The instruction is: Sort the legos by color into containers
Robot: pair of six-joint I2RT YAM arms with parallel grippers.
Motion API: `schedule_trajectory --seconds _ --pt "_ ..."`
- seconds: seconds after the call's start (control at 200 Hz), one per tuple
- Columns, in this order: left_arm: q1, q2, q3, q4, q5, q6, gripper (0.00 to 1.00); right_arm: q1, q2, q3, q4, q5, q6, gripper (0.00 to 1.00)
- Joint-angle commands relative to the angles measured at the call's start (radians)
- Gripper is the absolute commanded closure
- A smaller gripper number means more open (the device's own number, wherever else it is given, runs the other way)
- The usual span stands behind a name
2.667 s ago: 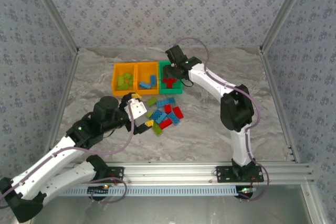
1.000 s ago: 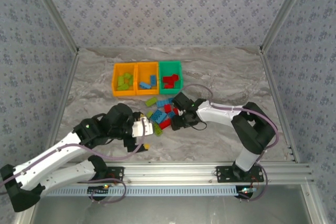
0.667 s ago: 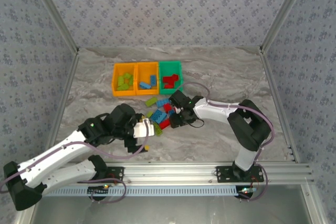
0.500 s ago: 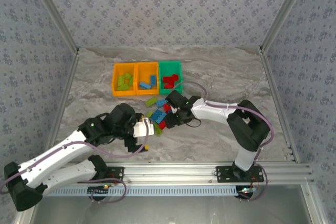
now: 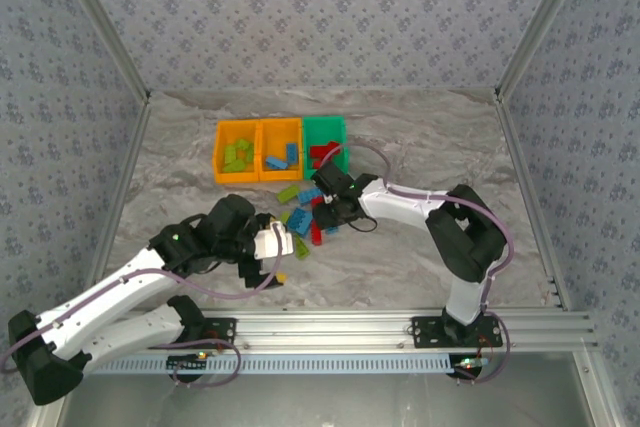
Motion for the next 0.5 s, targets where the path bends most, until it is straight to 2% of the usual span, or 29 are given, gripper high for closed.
schedule_trajectory --seconds 0.0,0.185,0.495 --pt "0.008 -0.010 -0.008 0.012 0.033 0.010 0.01 0.023 0.025 -0.003 -0.057 -0.026 0.016 0.41" --pt "0.013 -0.004 -0.005 0.012 0.044 0.007 0.01 0.053 0.025 -0.017 -0.090 0.001 0.038 0.48" --pt "0.015 -0.004 -0.008 0.041 0.049 0.006 0.01 0.048 0.088 0.023 -0.075 0.068 0.061 0.49"
